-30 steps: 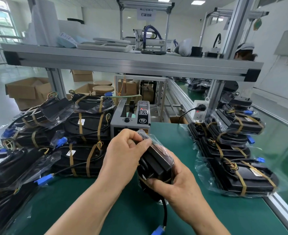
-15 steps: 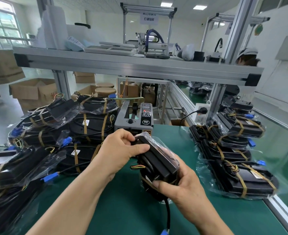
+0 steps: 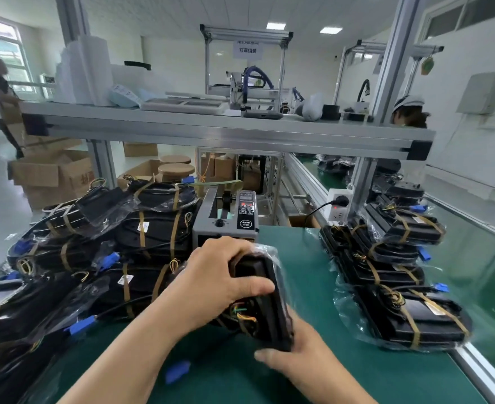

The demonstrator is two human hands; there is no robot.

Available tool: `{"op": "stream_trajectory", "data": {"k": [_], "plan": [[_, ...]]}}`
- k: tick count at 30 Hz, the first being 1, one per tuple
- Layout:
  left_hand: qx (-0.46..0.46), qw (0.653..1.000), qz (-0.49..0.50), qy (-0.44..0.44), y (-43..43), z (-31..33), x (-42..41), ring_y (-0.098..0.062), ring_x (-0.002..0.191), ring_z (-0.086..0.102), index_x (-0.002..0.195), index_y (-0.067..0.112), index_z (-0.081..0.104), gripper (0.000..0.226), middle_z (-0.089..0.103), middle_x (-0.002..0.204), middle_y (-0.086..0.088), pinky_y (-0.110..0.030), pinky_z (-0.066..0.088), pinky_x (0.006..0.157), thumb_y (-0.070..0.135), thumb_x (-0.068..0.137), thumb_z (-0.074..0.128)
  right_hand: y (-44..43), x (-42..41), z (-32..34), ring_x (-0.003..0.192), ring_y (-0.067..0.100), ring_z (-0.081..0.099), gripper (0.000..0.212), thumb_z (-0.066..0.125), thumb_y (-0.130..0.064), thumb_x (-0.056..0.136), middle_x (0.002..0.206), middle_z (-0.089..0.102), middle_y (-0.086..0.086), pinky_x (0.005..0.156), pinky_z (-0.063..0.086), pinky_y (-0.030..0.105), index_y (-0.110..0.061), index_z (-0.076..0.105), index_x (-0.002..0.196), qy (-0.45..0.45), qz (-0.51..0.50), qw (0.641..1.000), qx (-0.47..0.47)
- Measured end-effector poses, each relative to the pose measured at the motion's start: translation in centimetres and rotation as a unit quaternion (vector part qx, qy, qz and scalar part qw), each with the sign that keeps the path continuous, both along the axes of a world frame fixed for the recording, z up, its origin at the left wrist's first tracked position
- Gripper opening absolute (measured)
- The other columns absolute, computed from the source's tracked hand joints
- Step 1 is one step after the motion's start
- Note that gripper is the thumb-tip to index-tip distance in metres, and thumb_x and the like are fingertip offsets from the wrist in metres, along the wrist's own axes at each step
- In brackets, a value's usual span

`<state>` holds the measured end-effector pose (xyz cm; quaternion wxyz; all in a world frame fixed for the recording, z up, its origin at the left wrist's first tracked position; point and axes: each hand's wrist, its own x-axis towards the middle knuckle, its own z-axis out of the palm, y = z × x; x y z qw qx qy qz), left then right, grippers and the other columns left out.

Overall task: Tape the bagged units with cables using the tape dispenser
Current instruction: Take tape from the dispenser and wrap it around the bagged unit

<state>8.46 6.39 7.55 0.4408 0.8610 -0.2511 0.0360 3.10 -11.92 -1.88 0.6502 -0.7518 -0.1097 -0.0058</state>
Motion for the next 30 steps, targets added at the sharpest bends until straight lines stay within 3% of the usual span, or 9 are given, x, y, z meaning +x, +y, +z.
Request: {"op": "stream_trajectory", "data": {"k": [2, 4, 7, 13, 19, 23, 25, 28, 30], "plan": [[0.105, 0.992, 0.034, -0.054, -0.5, -1.3, -0.9, 0.015, 0.108, 0.034, 0.109, 0.040, 0.059, 0.060, 0.053, 0.105, 0.026, -0.035, 0.021, 0.115, 0.072, 0.059, 0.073, -1.9, -0.2, -0.2, 0.132, 0.005, 0.053, 0.070, 0.056, 0.016, 0.079, 0.133, 0.061, -0.021, 0.098, 0.042, 0.010, -0.038, 0.059, 0.124, 0.012, -0.033, 0.997, -0.072], [0.144, 0.986, 0.046, -0.064, -1.1, -3.1, -1.8, 0.009, 0.122, 0.026, 0.122, 0.038, 0.055, 0.071, 0.044, 0.117, 0.027, -0.029, -0.006, 0.118, 0.071, 0.062, 0.075, -3.5, -0.8, 0.6, 0.135, 0.003, 0.050, 0.065, 0.053, 0.016, 0.086, 0.134, 0.061, -0.022, 0.108, 0.039, 0.017, -0.040, 0.069, 0.117, -0.026, -0.103, 0.994, -0.038], [0.187, 0.976, 0.065, -0.094, -2.2, -4.6, -2.5, 0.006, 0.130, 0.023, 0.129, 0.035, 0.053, 0.079, 0.042, 0.124, 0.027, -0.026, -0.017, 0.113, 0.072, 0.062, 0.073, -2.3, -1.6, 1.9, 0.126, -0.004, 0.055, 0.047, 0.074, -0.031, 0.078, 0.130, 0.064, -0.024, 0.106, 0.043, 0.016, -0.048, 0.065, 0.121, -0.088, -0.094, 0.992, -0.019], [0.174, 0.977, 0.056, -0.112, -2.1, -4.9, -2.4, 0.010, 0.126, 0.024, 0.132, 0.034, 0.053, 0.085, 0.037, 0.118, 0.030, -0.027, -0.016, 0.116, 0.073, 0.059, 0.075, -0.3, -1.0, 2.0, 0.098, 0.004, 0.069, 0.015, 0.075, -0.014, 0.083, 0.100, 0.074, -0.017, 0.082, 0.052, 0.013, -0.029, 0.073, 0.083, -0.198, -0.219, 0.954, -0.057], [0.099, 0.982, 0.015, -0.160, -1.6, -6.0, -2.9, 0.010, 0.123, 0.034, 0.125, 0.026, 0.064, 0.088, 0.049, 0.117, 0.028, -0.026, -0.015, 0.117, 0.076, 0.052, 0.074, -0.1, -0.4, 1.5, 0.079, 0.013, 0.072, 0.025, 0.061, -0.017, 0.098, 0.081, 0.075, -0.003, 0.084, 0.058, 0.045, -0.031, 0.065, 0.079, -0.046, -0.305, 0.949, 0.062], [0.072, 0.985, 0.015, -0.154, -1.5, -6.3, -2.8, 0.008, 0.124, 0.037, 0.123, 0.024, 0.066, 0.091, 0.049, 0.116, 0.028, -0.029, -0.008, 0.120, 0.080, 0.051, 0.069, -0.1, -0.4, 1.2, 0.089, 0.011, 0.072, 0.010, 0.071, -0.020, 0.092, 0.093, 0.077, -0.001, 0.077, 0.054, 0.026, -0.026, 0.064, 0.093, -0.007, -0.217, 0.966, 0.144], [0.075, 0.985, 0.016, -0.153, -1.6, -6.2, -2.8, 0.005, 0.124, 0.039, 0.123, 0.024, 0.066, 0.092, 0.051, 0.116, 0.025, -0.032, -0.006, 0.121, 0.080, 0.051, 0.067, -0.4, -0.5, 1.2, 0.093, 0.014, 0.072, 0.030, 0.084, -0.024, 0.080, 0.099, 0.078, 0.003, 0.075, 0.054, 0.020, -0.017, 0.066, 0.102, 0.025, -0.164, 0.972, 0.168], [0.090, 0.985, 0.004, -0.150, -1.8, -6.2, -2.6, 0.009, 0.129, 0.034, 0.127, 0.027, 0.063, 0.088, 0.052, 0.121, 0.025, -0.032, -0.005, 0.122, 0.075, 0.055, 0.075, -0.4, -0.5, 1.2, 0.090, 0.017, 0.073, 0.005, 0.076, -0.016, 0.080, 0.094, 0.078, 0.007, 0.079, 0.055, 0.028, -0.011, 0.075, 0.077, 0.016, -0.166, 0.972, 0.163], [0.019, 0.992, -0.011, -0.124, -1.4, -6.0, -2.3, 0.006, 0.130, 0.039, 0.121, 0.034, 0.066, 0.073, 0.056, 0.120, 0.027, -0.024, 0.012, 0.119, 0.074, 0.061, 0.073, -0.4, -0.5, 0.9, 0.086, 0.014, 0.073, 0.015, 0.072, -0.005, 0.084, 0.090, 0.078, 0.005, 0.077, 0.054, 0.027, -0.011, 0.074, 0.070, -0.014, -0.215, 0.965, 0.149]]}}
